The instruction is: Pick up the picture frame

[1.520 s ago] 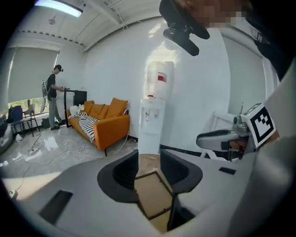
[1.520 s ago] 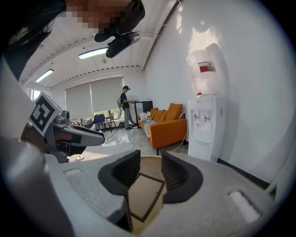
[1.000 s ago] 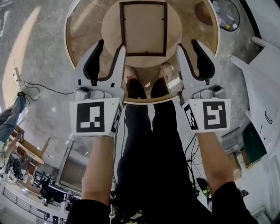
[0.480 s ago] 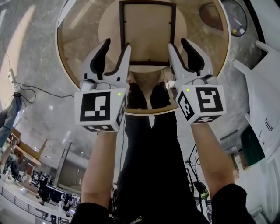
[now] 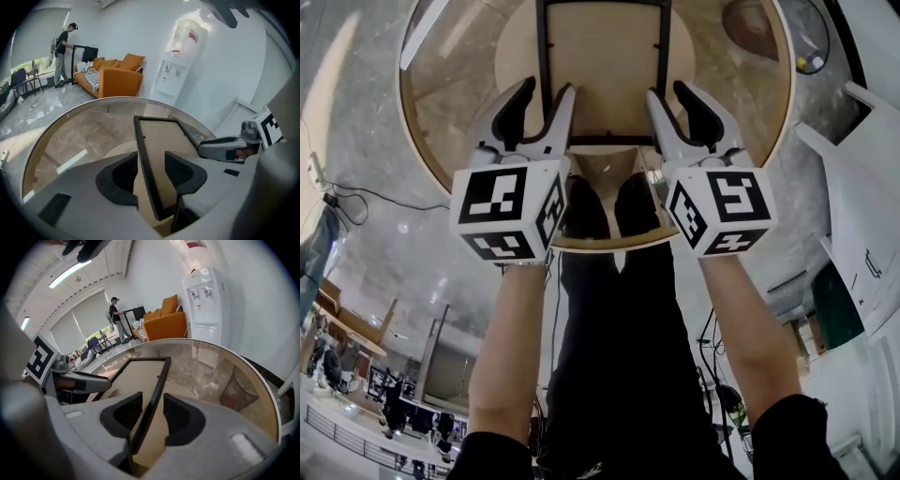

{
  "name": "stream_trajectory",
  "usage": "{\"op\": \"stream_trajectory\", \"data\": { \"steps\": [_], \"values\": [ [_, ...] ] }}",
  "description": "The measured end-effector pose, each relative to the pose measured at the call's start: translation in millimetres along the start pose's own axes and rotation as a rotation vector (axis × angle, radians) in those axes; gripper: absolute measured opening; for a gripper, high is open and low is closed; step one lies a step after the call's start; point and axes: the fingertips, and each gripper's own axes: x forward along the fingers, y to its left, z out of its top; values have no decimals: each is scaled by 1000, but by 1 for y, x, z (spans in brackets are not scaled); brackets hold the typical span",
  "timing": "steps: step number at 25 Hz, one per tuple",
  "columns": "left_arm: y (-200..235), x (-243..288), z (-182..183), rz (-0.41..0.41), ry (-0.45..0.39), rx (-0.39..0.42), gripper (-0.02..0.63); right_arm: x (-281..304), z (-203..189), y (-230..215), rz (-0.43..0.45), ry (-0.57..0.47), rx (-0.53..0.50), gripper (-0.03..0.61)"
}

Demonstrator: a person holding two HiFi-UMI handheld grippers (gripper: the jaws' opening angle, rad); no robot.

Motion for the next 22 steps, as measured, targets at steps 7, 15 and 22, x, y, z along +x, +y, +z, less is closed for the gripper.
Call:
{"op": "stream_trajectory", "data": {
  "steps": [7, 15, 22],
  "values": [
    [2, 4, -8, 6, 43, -6, 132, 4, 0, 2, 13, 10, 24, 140],
    [-10, -15, 15, -41, 42, 203, 83, -18, 34, 21, 31, -42, -237, 140],
    [-39, -28, 36, -102, 51, 626, 55, -32, 76, 81, 238, -23, -888, 141]
  ]
}}
